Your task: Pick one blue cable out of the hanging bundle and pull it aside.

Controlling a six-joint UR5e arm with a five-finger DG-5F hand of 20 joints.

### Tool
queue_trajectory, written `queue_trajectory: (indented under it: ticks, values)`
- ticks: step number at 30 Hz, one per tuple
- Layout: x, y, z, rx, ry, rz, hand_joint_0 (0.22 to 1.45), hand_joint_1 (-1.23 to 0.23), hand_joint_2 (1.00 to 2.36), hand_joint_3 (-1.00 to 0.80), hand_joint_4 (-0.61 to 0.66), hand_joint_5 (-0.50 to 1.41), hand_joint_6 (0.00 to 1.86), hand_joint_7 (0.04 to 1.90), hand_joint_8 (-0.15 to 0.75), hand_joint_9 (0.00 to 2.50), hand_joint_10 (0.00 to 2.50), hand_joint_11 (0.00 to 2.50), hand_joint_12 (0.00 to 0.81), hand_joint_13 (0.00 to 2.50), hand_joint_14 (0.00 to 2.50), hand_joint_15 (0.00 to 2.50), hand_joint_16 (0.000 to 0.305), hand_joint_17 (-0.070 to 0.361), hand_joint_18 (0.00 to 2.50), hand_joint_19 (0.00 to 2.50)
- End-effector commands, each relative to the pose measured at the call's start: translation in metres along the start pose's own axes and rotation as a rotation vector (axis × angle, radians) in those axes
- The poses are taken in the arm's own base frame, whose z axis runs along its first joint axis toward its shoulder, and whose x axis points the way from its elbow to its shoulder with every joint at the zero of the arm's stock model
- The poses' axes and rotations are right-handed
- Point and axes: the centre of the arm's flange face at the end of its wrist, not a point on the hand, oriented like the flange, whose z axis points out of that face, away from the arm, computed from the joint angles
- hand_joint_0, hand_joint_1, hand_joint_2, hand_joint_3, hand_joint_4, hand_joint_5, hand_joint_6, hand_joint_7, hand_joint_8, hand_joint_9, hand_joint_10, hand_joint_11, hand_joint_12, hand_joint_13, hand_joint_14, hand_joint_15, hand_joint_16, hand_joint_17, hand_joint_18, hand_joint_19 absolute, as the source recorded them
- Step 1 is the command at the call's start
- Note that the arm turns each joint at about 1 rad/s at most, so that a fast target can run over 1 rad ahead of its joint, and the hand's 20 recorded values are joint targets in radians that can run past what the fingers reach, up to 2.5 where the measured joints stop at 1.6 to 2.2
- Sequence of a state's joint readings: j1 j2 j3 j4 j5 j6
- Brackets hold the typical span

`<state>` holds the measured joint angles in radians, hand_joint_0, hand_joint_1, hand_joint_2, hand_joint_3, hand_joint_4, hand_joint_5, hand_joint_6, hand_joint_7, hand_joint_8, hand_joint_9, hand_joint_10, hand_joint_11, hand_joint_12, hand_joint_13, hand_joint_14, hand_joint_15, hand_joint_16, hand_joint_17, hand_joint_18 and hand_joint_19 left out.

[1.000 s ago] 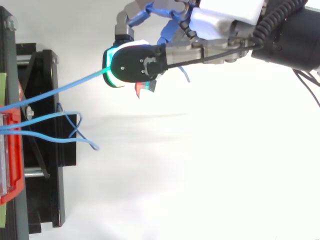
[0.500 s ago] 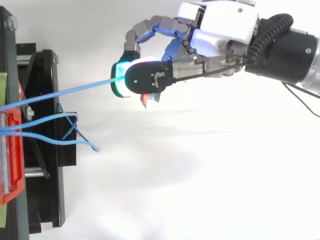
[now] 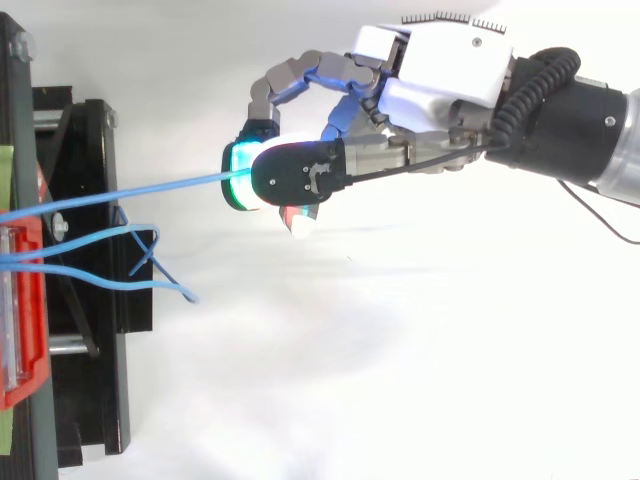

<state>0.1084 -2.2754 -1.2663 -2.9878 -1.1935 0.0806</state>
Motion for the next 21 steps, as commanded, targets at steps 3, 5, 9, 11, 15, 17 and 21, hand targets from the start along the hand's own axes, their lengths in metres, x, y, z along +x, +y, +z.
queue_trajectory:
  ticks: [3,5,9,11,15,17,21]
  values:
    - [0.0004,-0.0001,-0.0003,0.001,0.002,-0.004,0.48,-0.82,1.51,-0.04,-0.19,-0.03,0.88,1.16,0.233,1.23,0.01,0.45,0.317,1.03,0.02,0.51,0.056,0.125,0.85,0.34]
    - [0.001,-0.0002,-0.0003,0.001,0.008,-0.013,0.48,-0.82,1.51,-0.04,-0.19,-0.03,0.88,1.15,0.233,1.23,0.01,0.45,0.316,1.03,0.02,0.51,0.056,0.125,0.85,0.34]
    - [0.0008,0.0001,0.0,-0.002,0.005,-0.023,0.48,-0.82,1.5,-0.04,-0.19,-0.03,0.88,1.15,0.234,1.23,0.02,0.45,0.316,1.03,0.02,0.51,0.056,0.125,0.85,0.34]
    - [0.0007,0.0001,0.0,-0.002,0.004,-0.023,0.48,-0.82,1.5,-0.04,-0.18,-0.03,0.88,1.15,0.233,1.23,0.01,0.46,0.314,1.03,0.02,0.51,0.056,0.125,0.85,0.34]
    - [0.0008,0.0003,0.0001,-0.003,0.004,-0.024,0.48,-0.82,1.49,-0.04,-0.19,-0.03,0.88,1.15,0.235,1.23,0.01,0.45,0.314,1.03,0.02,0.51,0.055,0.124,0.85,0.34]
    - [0.0008,0.0004,0.0003,-0.005,0.004,-0.023,0.48,-0.82,1.49,-0.04,-0.19,-0.03,0.88,1.15,0.228,1.23,0.02,0.45,0.316,1.03,0.02,0.51,0.055,0.124,0.84,0.34]
    - [0.0008,0.0004,0.0003,-0.005,0.004,-0.023,0.48,-0.82,1.49,-0.04,-0.18,-0.03,0.88,1.15,0.234,1.23,0.01,0.45,0.315,1.03,0.02,0.51,0.055,0.125,0.85,0.34]
